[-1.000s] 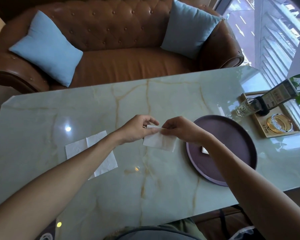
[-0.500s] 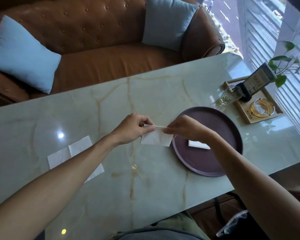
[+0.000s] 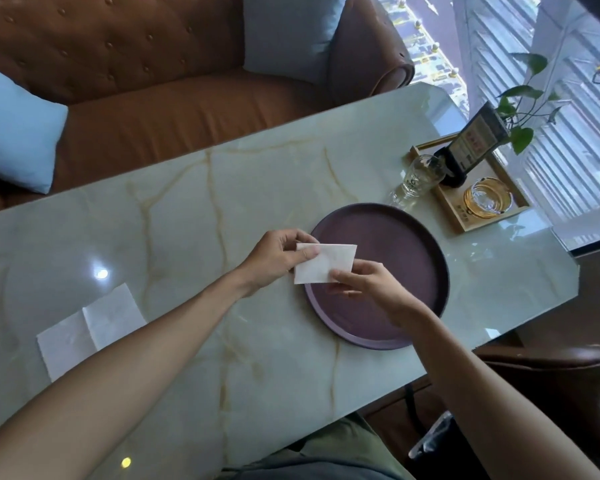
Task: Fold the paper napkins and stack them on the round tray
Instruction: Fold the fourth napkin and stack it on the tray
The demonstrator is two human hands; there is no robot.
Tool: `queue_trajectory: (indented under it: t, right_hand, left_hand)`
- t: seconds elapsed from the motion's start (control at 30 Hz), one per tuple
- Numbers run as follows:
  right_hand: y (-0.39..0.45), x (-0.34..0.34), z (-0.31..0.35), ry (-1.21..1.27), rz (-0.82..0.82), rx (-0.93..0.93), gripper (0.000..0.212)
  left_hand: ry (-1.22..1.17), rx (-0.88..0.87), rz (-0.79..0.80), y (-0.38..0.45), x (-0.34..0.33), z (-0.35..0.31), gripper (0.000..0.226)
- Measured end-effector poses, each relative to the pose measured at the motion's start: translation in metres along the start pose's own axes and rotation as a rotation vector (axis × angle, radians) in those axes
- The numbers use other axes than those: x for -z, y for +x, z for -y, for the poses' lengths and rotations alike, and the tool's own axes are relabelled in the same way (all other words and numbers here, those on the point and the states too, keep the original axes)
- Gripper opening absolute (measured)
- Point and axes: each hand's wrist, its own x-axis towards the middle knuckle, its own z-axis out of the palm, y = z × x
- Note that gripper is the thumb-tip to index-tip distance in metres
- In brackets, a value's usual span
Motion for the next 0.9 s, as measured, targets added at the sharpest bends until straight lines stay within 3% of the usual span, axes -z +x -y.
queue_trajectory:
  t: [0.13,0.27,0.43,0.6,0.9]
  right_hand:
    - [0.004,0.011,-0.028,0.092,-0.168,-0.086,0.009]
    - [0.015,0.032,-0.056,0.139,-0.3,-0.205,0.015]
    - [0.032,0.058,-0.078,0.105,-0.383,-0.265,0.022]
    - [0.046,0.071,-0.085,-0.007,-0.435,-0.286,0.017]
    - [0.063,0.081,-0.098,-0.31,-0.492,-0.371,0.042]
  left_hand:
    - [-0.18,0.249,-0.07,0.025,-0.036,0.045,0.035]
    - [-0.194,0.406,-0.111,0.043,-0.073,0.076,0.011]
    - [0.035,0.407,-0.167,0.069,-0.101,0.097,0.015]
    - [0.237,0.372,-0.198,0.09,-0.111,0.102,0.019]
    - [0.425,0.349,-0.284,0.101,-0.115,0.105,0.011]
